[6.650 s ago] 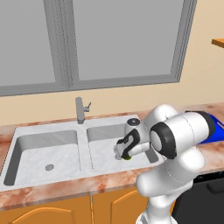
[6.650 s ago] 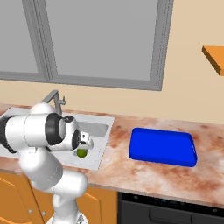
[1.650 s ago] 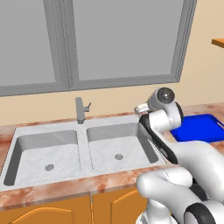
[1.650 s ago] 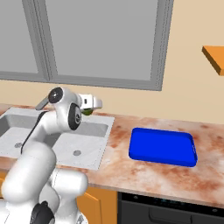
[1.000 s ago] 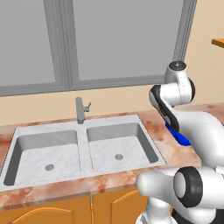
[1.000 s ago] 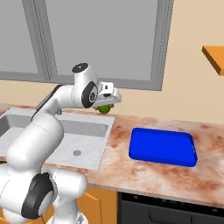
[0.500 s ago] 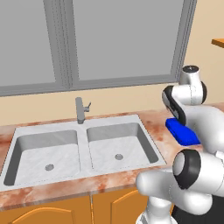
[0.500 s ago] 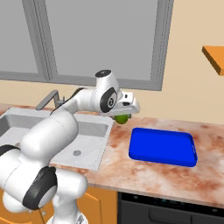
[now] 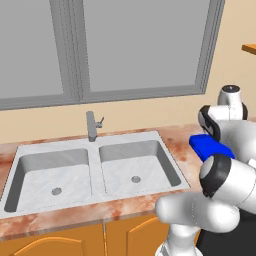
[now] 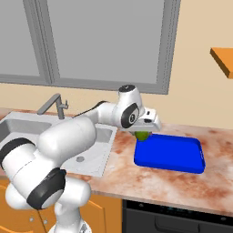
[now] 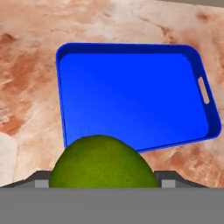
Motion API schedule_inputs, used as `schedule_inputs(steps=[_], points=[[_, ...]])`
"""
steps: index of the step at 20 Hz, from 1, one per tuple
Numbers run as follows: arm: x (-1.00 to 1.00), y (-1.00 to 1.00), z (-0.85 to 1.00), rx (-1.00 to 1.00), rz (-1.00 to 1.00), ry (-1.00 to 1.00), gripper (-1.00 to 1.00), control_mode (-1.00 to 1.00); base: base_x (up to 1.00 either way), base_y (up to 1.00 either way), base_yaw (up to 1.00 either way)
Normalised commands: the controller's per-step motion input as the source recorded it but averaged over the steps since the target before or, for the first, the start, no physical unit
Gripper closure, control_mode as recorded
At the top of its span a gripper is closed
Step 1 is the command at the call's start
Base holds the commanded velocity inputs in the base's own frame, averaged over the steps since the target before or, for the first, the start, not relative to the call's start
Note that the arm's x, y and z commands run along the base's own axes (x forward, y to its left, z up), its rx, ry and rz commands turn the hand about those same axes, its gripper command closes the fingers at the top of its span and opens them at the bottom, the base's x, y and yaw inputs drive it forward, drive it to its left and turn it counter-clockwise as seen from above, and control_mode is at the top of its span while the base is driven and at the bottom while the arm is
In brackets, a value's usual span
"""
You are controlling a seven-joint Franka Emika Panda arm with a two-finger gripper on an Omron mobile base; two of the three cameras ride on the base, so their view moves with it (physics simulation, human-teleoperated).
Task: Pick up all produce items and place them in the sink. Turn on the sink faucet to wash them. Then turn the sink off and put them in the tray.
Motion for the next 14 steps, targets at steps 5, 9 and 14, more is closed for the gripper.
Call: schedule_inputs(steps=[5,9,14], points=[[0.00,-0.51,-0.34,0.04,-0.04,0.02,1.00,-1.00,0.00,0.00,0.00],[0.01,-0.45,-0.31,0.05,0.00,0.00,1.00,-1.00,0.00,0.00,0.00],[0.06,-0.37,-0.27,0.05,0.00,0.00,1.00,-1.00,0.00,0.00,0.00]])
